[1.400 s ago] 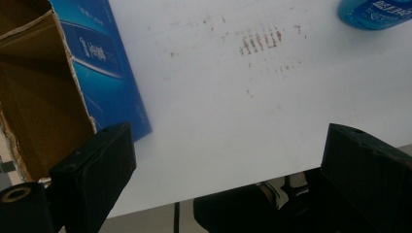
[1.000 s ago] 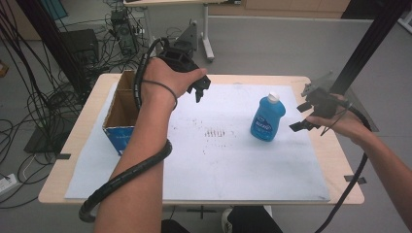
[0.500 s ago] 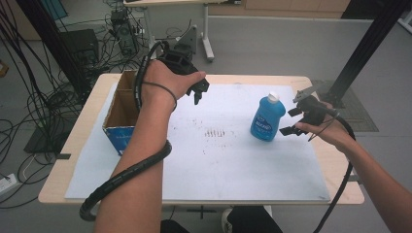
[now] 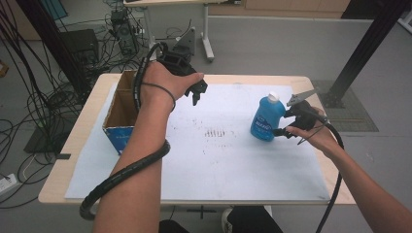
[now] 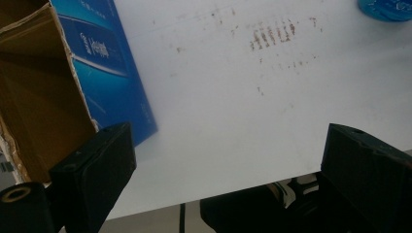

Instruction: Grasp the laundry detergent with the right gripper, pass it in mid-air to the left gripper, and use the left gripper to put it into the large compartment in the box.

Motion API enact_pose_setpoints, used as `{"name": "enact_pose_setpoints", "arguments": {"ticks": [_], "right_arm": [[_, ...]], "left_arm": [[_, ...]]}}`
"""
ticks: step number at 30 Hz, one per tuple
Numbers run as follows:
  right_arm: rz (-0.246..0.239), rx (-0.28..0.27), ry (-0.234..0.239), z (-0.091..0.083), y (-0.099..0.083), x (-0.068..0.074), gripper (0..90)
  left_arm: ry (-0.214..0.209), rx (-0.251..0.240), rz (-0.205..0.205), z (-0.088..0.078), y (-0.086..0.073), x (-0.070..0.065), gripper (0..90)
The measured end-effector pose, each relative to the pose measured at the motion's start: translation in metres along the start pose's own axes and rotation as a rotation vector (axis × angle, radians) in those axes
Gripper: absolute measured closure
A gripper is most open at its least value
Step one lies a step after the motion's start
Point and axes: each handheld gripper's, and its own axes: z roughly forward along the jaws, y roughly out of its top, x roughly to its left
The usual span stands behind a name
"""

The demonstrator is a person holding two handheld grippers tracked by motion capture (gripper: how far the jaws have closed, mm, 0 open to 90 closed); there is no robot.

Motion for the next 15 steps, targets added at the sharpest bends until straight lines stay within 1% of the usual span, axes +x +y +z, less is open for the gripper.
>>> {"name": "enact_pose_setpoints", "arguments": {"ticks": [1,2,4,5,8,11,15], "right_arm": [[0.0,0.0,0.0,0.0,0.0,0.0,2.6],[-0.002,-0.019,0.0,0.0,0.0,0.0,2.4],[0.01,-0.052,-0.005,0.003,-0.003,0.001,2.4],[0.01,-0.052,-0.005,0.003,-0.003,0.001,2.4],[0.016,-0.076,-0.006,0.009,-0.008,0.002,2.5],[0.021,-0.077,-0.003,0.012,-0.009,0.003,2.6],[0.03,-0.107,-0.014,0.018,-0.012,0.003,2.3]], "left_arm": [[0.001,0.001,-0.001,0.0,0.0,0.001,6.1],[0.0,0.001,-0.002,0.001,0.0,0.001,6.1],[0.002,0.002,-0.003,0.002,0.001,0.001,6.1],[0.001,0.005,-0.002,0.003,0.001,0.002,6.1],[0.001,0.006,-0.005,0.005,0.002,0.002,6.1],[0.001,0.011,-0.005,0.008,0.003,0.003,6.1],[0.003,0.015,-0.004,0.01,0.004,0.002,6.1]]}}
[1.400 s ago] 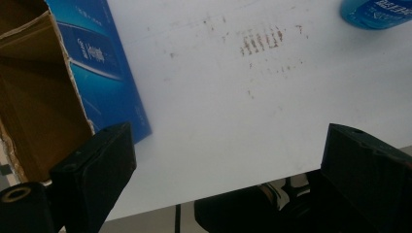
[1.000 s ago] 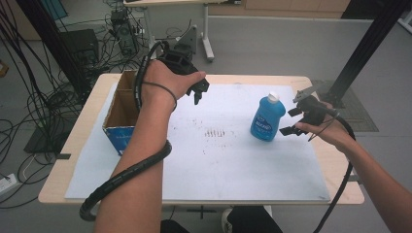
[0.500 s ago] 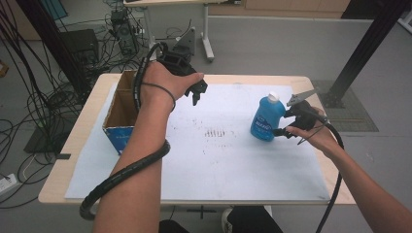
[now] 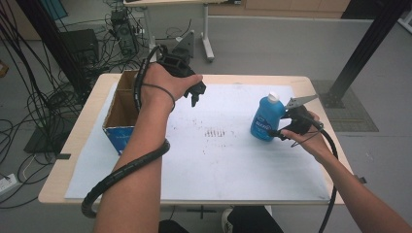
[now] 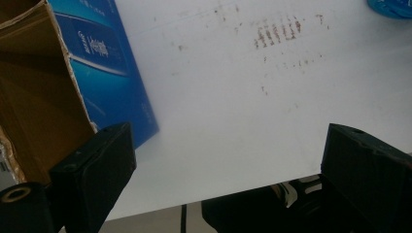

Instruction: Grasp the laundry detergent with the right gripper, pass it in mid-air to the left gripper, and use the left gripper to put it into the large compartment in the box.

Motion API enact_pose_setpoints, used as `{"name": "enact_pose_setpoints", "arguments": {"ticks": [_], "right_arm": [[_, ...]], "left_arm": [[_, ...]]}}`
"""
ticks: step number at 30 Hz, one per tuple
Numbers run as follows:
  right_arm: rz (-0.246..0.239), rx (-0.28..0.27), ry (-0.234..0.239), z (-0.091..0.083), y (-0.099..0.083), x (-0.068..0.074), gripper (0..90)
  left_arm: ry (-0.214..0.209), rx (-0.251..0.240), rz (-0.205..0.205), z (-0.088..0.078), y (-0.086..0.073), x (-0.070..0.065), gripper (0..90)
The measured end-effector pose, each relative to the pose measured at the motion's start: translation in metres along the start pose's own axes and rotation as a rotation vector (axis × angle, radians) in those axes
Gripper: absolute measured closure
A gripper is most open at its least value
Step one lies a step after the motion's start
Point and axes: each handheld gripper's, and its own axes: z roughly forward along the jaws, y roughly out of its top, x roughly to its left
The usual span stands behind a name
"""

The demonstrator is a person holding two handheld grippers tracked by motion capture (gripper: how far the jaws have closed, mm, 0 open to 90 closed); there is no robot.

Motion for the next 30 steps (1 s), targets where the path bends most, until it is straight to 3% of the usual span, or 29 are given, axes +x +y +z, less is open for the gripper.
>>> {"name": "enact_pose_setpoints", "arguments": {"ticks": [7,30], "right_arm": [[-0.008,-0.062,-0.002,0.006,-0.003,0.002,2.2],[0.005,-0.148,-0.001,0.019,-0.005,-0.002,1.7]], "left_arm": [[0.004,0.005,-0.001,0.001,0.001,0.001,6.1],[-0.001,0.007,0.0,0.004,0.002,0.001,6.1]]}}
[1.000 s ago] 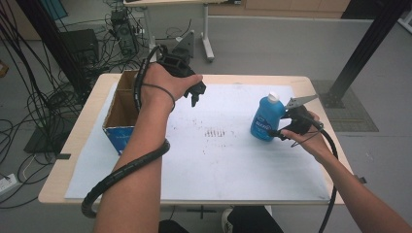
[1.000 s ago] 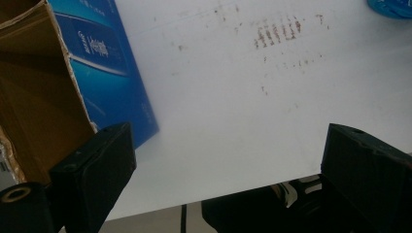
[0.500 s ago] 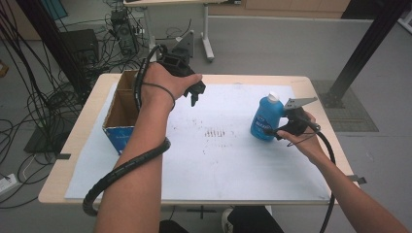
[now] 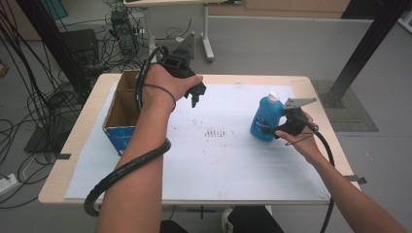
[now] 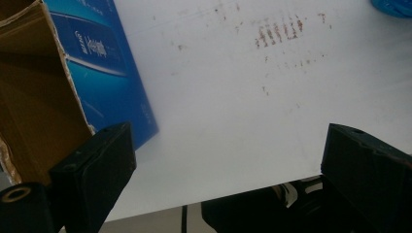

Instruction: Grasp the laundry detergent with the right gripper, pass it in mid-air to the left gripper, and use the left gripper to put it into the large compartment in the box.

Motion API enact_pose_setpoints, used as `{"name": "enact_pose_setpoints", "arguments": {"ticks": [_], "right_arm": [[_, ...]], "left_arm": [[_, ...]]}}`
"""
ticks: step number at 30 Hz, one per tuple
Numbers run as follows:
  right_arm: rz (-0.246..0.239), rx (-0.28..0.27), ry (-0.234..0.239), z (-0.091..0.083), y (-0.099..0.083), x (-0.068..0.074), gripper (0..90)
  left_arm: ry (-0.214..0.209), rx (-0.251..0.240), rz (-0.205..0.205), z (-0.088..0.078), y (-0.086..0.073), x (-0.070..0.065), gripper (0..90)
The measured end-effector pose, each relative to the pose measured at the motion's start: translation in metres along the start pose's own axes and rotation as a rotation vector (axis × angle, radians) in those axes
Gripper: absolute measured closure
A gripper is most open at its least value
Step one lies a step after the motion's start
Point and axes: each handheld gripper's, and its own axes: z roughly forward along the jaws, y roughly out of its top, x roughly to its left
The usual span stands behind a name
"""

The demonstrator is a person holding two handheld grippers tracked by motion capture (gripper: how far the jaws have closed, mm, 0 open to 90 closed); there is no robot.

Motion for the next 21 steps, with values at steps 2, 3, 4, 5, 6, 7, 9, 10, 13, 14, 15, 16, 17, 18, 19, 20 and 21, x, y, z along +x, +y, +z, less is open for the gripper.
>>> {"name": "enact_pose_setpoints", "arguments": {"ticks": [2,3,4,5,6,7,9,10,13,14,15,16,17,18,19,20,21], "right_arm": [[-0.003,0.0,-0.001,0.0002,0.0003,0.0001,1.7],[-0.003,0.0,-0.001,0.0004,0.0004,0.0001,1.7],[-0.005,0.0,0.0,0.0008,0.0004,-0.0004,1.7],[-0.004,0.0,-0.002,0.0012,0.0002,-0.0009,1.7],[-0.003,-0.001,-0.003,0.0013,0.0001,-0.0012,1.7],[-0.003,-0.002,-0.005,0.0013,0.0,-0.0016,1.7],[0.002,-0.004,-0.007,0.0012,0.0,-0.0019,1.7],[0.0,-0.009,-0.005,0.001,0.0004,-0.0021,1.6],[-0.003,-0.012,-0.006,0.001,0.0011,-0.0022,1.6],[-0.002,-0.014,-0.006,0.0008,0.0013,-0.0021,1.6],[-0.001,-0.016,-0.008,0.0007,0.0014,-0.002,1.5],[-0.001,-0.016,-0.008,0.0007,0.0014,-0.002,1.5],[0.001,-0.017,-0.007,0.0008,0.0013,-0.0021,1.5],[-0.002,-0.015,-0.007,0.001,0.0012,-0.0021,1.5],[-0.001,-0.012,-0.007,0.0013,0.0007,-0.0025,1.6],[-0.001,-0.012,-0.007,0.0013,0.0007,-0.0025,1.6],[-0.001,-0.012,-0.009,0.0014,0.0006,-0.0029,1.5]], "left_arm": [[0.002,0.0,-0.001,-0.0006,0.0001,0.0007,6.1],[0.002,-0.003,-0.005,-0.0007,0.0002,0.0009,6.1],[0.003,-0.002,-0.006,-0.0009,0.0003,0.0015,6.1],[0.002,-0.001,-0.007,-0.0008,0.0004,0.0017,6.1],[0.002,-0.001,-0.007,-0.0009,0.0004,0.0019,6.1],[0.0,-0.002,-0.007,-0.0009,0.0004,0.0018,6.1],[0.001,-0.002,-0.007,-0.0009,0.0004,0.0016,6.1],[0.001,0.0,-0.005,-0.0009,0.0006,0.0014,6.1],[0.002,0.001,0.001,-0.0014,0.0015,-0.0001,6.1],[0.001,0.001,0.002,-0.0017,0.0019,-0.0007,6.1],[0.001,0.001,0.002,-0.0017,0.0019,-0.0007,6.1],[0.001,0.0,0.003,-0.0021,0.0021,-0.0012,6.1],[0.0,-0.002,0.004,-0.0024,0.0024,-0.0017,6.1],[0.0,-0.005,0.002,-0.0027,0.0025,-0.0022,6.1],[-0.001,-0.003,0.004,-0.003,0.0027,-0.0024,6.1],[-0.001,-0.003,0.004,-0.003,0.0027,-0.0024,6.1],[0.001,-0.003,0.003,-0.0031,0.0027,-0.0023,6.1]]}}
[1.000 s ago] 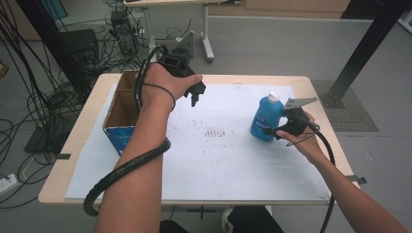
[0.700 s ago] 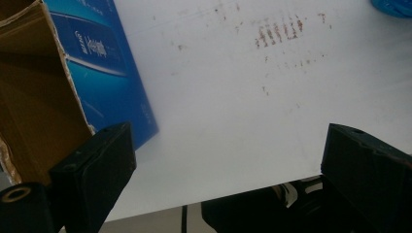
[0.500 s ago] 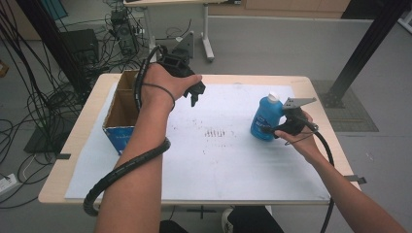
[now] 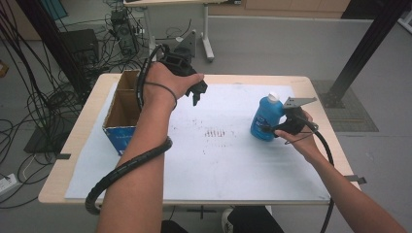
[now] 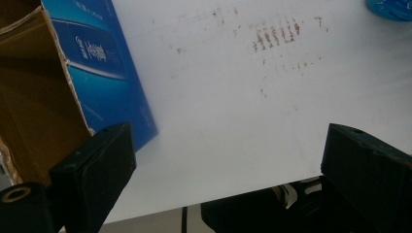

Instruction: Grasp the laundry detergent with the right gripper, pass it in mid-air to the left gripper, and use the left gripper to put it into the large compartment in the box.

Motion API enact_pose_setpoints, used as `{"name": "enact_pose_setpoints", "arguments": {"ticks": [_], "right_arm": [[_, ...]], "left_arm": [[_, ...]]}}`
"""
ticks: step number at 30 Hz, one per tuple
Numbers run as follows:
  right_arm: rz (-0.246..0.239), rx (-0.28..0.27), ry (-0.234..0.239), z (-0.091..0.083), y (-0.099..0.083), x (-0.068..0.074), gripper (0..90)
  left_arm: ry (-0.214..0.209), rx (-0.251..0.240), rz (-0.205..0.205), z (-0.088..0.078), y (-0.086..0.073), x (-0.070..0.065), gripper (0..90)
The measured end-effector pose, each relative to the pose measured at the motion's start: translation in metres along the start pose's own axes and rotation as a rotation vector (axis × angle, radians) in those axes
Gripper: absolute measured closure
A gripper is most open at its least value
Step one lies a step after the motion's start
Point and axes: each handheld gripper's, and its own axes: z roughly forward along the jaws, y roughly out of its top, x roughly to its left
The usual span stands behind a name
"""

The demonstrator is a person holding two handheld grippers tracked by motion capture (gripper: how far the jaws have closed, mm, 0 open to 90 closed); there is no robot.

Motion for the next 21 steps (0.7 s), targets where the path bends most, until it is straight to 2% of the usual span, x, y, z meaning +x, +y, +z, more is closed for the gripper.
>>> {"name": "enact_pose_setpoints", "arguments": {"ticks": [21], "right_arm": [[-0.005,-0.008,-0.006,-0.0013,0.0015,0.0003,1.6]], "left_arm": [[0.002,-0.002,0.003,-0.0014,-0.0001,-0.0014,6.1]]}}
